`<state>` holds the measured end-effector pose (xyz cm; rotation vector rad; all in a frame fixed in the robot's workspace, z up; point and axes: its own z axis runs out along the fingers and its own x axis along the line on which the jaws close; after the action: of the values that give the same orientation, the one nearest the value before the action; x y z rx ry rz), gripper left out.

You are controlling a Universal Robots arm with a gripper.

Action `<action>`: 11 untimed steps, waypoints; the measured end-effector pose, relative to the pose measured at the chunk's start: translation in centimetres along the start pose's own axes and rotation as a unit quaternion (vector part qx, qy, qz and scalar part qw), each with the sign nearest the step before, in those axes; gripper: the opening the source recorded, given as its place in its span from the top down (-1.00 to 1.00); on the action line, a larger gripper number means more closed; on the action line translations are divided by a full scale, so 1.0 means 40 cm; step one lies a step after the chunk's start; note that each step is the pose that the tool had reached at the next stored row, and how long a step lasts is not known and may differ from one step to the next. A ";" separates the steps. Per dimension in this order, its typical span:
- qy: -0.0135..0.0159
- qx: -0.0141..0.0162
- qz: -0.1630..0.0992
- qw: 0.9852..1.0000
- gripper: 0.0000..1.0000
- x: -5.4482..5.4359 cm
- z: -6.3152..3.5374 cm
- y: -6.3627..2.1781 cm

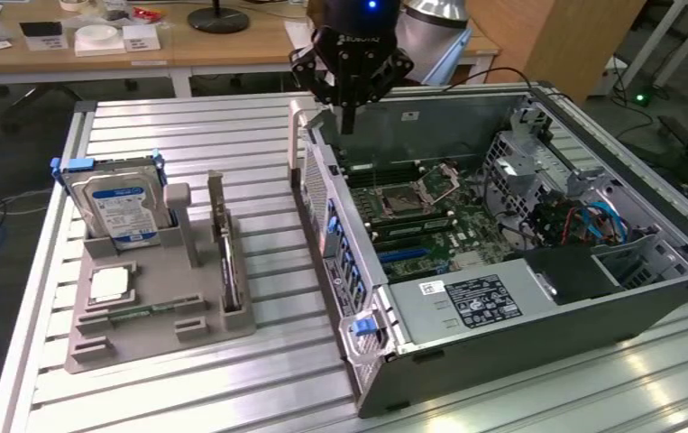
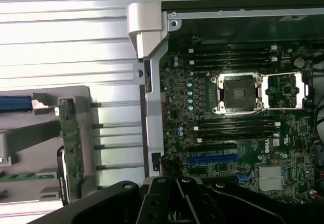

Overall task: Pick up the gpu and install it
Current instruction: 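Reach for the gpu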

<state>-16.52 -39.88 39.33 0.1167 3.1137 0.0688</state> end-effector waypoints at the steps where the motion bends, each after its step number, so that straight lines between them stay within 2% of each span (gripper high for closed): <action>1: 0.000 0.000 0.000 1.000 0.79 0.005 0.000 0.000; 11: 0.000 0.000 0.000 1.000 0.79 0.051 -0.001 -0.004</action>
<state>-18.55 -39.88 39.32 0.1166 3.1136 0.0689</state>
